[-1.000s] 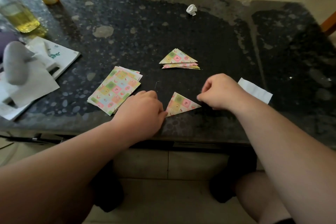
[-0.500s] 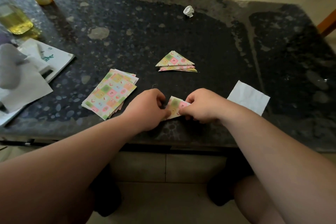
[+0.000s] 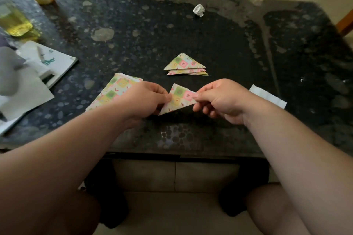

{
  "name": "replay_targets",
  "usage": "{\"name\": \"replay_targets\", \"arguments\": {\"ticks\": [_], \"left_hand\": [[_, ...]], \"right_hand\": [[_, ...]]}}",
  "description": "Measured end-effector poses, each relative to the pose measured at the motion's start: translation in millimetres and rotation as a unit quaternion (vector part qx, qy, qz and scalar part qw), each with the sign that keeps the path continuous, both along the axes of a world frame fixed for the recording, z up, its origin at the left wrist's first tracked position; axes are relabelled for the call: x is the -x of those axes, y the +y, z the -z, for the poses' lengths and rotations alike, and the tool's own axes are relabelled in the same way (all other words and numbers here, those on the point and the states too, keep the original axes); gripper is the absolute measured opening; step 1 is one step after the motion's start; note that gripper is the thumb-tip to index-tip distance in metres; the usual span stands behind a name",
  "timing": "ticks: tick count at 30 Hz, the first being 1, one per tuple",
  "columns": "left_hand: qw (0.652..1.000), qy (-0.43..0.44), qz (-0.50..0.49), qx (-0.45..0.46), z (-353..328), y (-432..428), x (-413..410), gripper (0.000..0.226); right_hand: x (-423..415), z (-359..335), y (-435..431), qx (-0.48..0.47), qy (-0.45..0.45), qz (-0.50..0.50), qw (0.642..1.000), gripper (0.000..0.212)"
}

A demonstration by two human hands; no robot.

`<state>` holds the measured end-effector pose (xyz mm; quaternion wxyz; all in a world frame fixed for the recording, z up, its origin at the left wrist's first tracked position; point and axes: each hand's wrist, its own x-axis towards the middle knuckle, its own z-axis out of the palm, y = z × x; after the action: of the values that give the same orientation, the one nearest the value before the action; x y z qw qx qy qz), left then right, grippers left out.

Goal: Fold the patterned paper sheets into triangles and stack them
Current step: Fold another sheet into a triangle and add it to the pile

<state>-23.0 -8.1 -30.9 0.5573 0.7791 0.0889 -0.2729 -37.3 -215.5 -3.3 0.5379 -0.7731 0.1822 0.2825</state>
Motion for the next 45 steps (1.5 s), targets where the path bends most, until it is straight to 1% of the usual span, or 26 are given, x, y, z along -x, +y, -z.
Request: {"name": "replay_targets", "arguments": {"ticks": [5, 9, 11, 14, 17, 19, 21, 22, 23, 25, 26, 28, 31, 35, 36, 38, 39, 40, 41, 42, 43, 44, 45], "left_hand": [[0.998, -0.045, -0.034, 0.020, -3.8, -1.7, -4.5, 0.018], [0.997, -0.042, -0.027, 0.066, -9.9, -5.8, -10.2, 0.016], [0.996, -0.042, -0.025, 0.073, -12.7, -6.5, -14.0, 0.014], [0.998, -0.062, -0.020, 0.023, -8.4, -6.1, -19.3, 0.014], [0.995, -0.082, -0.052, -0.030, -2.4, -10.5, -20.2, 0.016], [0.992, -0.086, -0.082, -0.043, -3.0, -15.5, -19.7, 0.018], [0.989, -0.088, -0.104, -0.051, -6.2, -16.8, -21.1, 0.027], [0.989, -0.088, -0.107, -0.045, -8.2, -15.4, -23.3, 0.032], [0.990, -0.090, -0.105, -0.029, -10.0, -13.0, -26.0, 0.033], [0.990, -0.100, -0.103, 0.004, -16.5, -4.6, -31.1, 0.023], [0.989, -0.110, -0.097, -0.005, -20.3, 2.8, -33.0, 0.018], [0.985, -0.138, -0.074, -0.068, -25.4, 22.1, -34.6, 0.015], [0.972, -0.149, -0.052, -0.173, -29.2, 55.3, -31.5, 0.013], [0.934, -0.169, -0.015, -0.314, -26.1, 91.7, -23.6, 0.006], [0.924, -0.168, -0.003, -0.343, -24.5, 98.7, -21.9, 0.008], [0.910, -0.155, 0.025, -0.384, -18.1, 109.3, -18.4, 0.023], [0.904, -0.151, 0.041, -0.398, -14.6, 112.7, -16.5, 0.032], [0.900, -0.150, 0.055, -0.407, -11.0, 114.8, -14.9, 0.040], [0.898, -0.149, 0.064, -0.409, -8.1, 115.5, -12.9, 0.048], [0.898, -0.144, 0.074, -0.410, -7.2, 115.0, -10.5, 0.055], [0.895, -0.138, 0.087, -0.415, -6.4, 113.3, -7.8, 0.061], [0.891, -0.131, 0.102, -0.423, -6.0, 111.3, -5.9, 0.067], [0.886, -0.125, 0.114, -0.432, -6.0, 109.1, -4.0, 0.073]], "right_hand": [[-4.2, -3.6, 1.1, 0.008, -0.023, -0.002, 1.000, 0.011], [-6.7, -3.2, 5.9, 0.011, -0.031, -0.024, 0.999, 0.012], [-7.6, -3.6, 5.4, 0.022, -0.025, -0.022, 0.999, 0.014], [-7.1, -3.0, 0.6, 0.025, -0.017, -0.016, 0.999, 0.013], [-7.2, -3.7, -2.0, 0.034, -0.023, -0.012, 0.999, 0.013], [-9.5, -5.6, -0.6, 0.038, -0.029, 0.002, 0.999, 0.013], [-15.9, -7.5, 2.2, 0.038, -0.036, 0.020, 0.998, 0.013], [-20.1, -7.6, 4.0, 0.033, -0.041, 0.030, 0.998, 0.014], [-25.2, -6.9, 6.4, 0.024, -0.047, 0.045, 0.998, 0.015], [-35.8, -2.1, 10.3, 0.001, -0.055, 0.089, 0.995, 0.015], [-41.4, 1.3, 12.4, -0.006, -0.056, 0.112, 0.992, 0.015], [-51.8, 9.3, 17.8, -0.005, -0.054, 0.144, 0.988, 0.014], [-66.8, 19.7, 23.7, 0.014, -0.041, 0.170, 0.985, 0.018], [-85.8, 29.2, 26.9, 0.050, -0.026, 0.203, 0.977, 0.024], [-90.6, 32.3, 26.4, 0.053, -0.025, 0.215, 0.975, 0.024], [-97.0, 36.3, 25.1, 0.062, -0.021, 0.236, 0.969, 0.020], [-99.5, 37.3, 25.1, 0.082, -0.024, 0.245, 0.966, 0.015], [-100.4, 38.0, 25.0, 0.121, -0.034, 0.248, 0.961, 0.013], [-101.0, 38.5, 25.4, 0.172, -0.051, 0.244, 0.953, 0.018], [-100.9, 38.6, 26.4, 0.223, -0.083, 0.240, 0.941, 0.028], [-98.5, 36.4, 30.8, 0.254, -0.129, 0.235, 0.930, 0.037], [-94.0, 32.1, 39.1, 0.263, -0.179, 0.218, 0.923, 0.039], [-88.1, 27.5, 51.5, 0.256, -0.229, 0.181, 0.922, 0.035]]}}
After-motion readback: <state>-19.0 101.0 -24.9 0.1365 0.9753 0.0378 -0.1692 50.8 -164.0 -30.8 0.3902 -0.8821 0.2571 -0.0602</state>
